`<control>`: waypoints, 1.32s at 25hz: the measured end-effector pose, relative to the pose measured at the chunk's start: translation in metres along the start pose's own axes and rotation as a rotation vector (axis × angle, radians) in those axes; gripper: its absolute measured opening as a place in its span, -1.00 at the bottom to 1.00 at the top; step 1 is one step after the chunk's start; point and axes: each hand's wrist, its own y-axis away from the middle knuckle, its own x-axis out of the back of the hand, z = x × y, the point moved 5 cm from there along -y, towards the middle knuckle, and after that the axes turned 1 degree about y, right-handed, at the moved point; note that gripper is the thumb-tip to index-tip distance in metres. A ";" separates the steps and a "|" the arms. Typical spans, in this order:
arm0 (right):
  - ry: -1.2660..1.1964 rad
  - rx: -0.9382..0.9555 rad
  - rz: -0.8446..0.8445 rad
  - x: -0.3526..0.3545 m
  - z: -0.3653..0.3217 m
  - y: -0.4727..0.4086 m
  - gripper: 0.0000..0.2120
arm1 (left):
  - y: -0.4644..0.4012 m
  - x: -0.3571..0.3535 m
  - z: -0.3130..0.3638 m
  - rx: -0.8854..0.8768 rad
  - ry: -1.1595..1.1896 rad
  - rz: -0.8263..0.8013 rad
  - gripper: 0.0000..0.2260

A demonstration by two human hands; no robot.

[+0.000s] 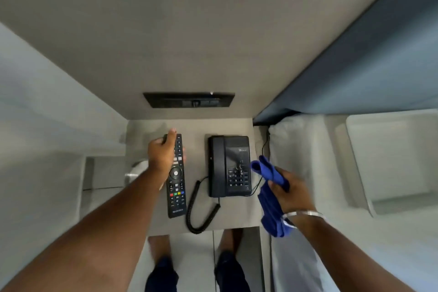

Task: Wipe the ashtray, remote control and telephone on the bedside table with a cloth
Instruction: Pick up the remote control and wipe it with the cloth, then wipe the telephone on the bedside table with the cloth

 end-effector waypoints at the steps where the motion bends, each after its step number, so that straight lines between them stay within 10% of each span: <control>1: 0.021 0.024 0.006 -0.012 0.010 -0.023 -0.59 | -0.020 -0.008 -0.016 -0.024 -0.045 0.037 -0.47; 11: 0.160 0.365 0.188 -0.055 0.008 -0.132 -0.51 | -0.081 -0.051 -0.043 -0.326 -0.543 0.193 -0.45; 20: 0.775 0.571 0.078 -0.105 -0.007 -0.148 -0.31 | -0.061 -0.047 -0.037 -0.529 -0.932 0.322 -0.65; 24: 0.884 0.671 0.079 -0.118 -0.002 -0.161 -0.30 | -0.026 -0.122 -0.010 -0.960 -0.782 -0.010 -0.67; 33: 0.807 0.711 -0.036 -0.154 0.072 -0.062 -0.12 | -0.021 -0.159 -0.020 -0.824 -1.223 -0.064 -0.43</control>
